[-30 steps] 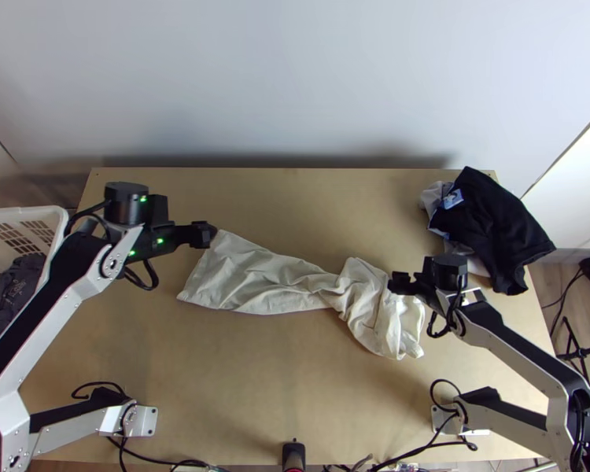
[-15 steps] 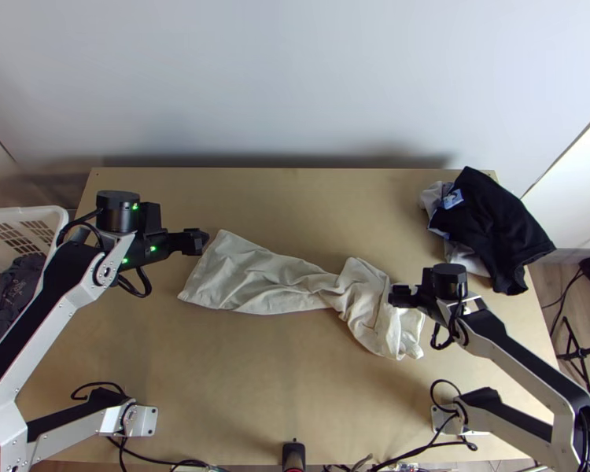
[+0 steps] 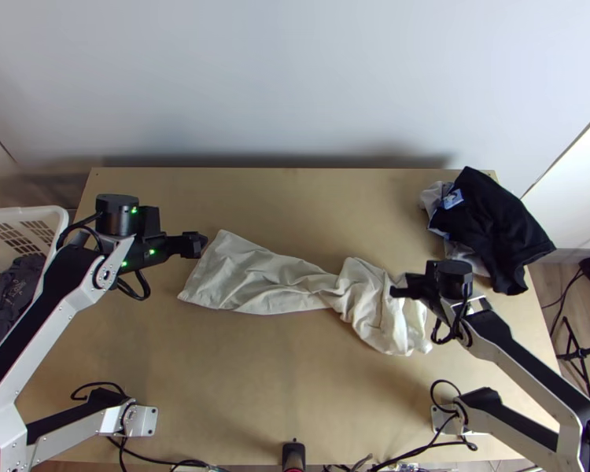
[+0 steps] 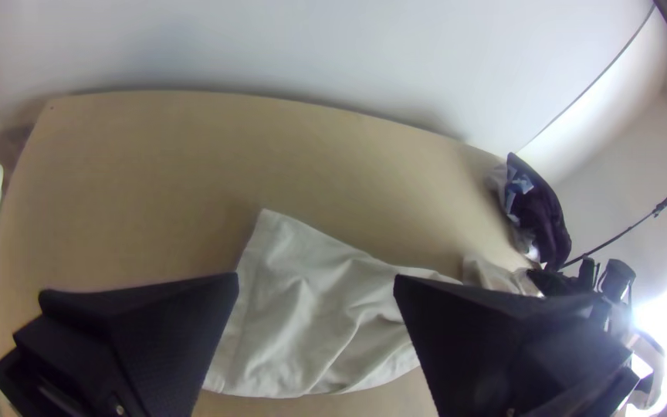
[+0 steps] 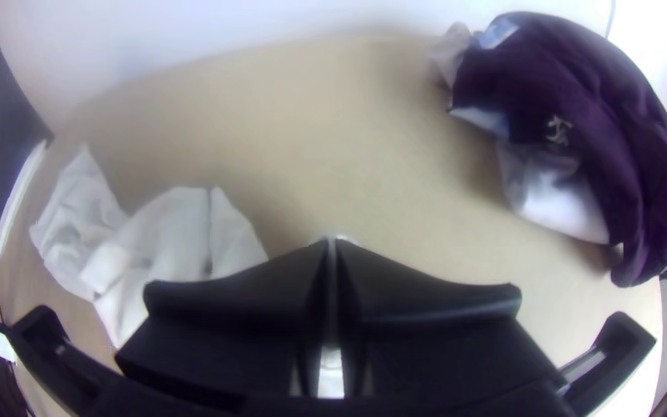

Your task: Fold the t-shirt

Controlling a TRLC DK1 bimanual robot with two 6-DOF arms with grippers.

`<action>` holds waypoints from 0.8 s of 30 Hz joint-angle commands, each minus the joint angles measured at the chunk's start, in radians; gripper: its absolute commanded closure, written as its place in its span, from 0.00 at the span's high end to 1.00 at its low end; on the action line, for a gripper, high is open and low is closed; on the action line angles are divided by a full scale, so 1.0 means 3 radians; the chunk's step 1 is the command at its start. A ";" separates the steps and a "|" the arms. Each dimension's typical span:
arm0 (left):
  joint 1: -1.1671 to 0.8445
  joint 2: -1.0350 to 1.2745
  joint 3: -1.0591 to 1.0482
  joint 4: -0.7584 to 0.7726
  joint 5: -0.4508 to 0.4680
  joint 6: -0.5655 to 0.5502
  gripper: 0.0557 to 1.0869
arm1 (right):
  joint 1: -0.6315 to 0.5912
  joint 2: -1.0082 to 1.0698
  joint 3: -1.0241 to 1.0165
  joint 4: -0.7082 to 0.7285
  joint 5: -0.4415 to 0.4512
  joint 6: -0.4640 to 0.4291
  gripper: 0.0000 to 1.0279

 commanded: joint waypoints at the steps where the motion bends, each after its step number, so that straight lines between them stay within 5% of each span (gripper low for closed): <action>1: 0.0009 -0.0033 -0.0051 0.0010 0.0000 -0.0029 0.95 | 0.0026 -0.0086 0.0362 -0.0043 0.0062 0.0014 0.03; 7: 0.0035 -0.0069 -0.0067 0.0010 -0.0005 -0.0034 0.95 | 0.0057 -0.0066 0.1099 -0.0390 0.0062 0.0014 0.03; 24: 0.0091 -0.0130 -0.0230 0.0168 -0.0010 -0.0009 0.95 | 0.0415 -0.0188 0.2454 -0.0298 0.0057 -0.0155 0.03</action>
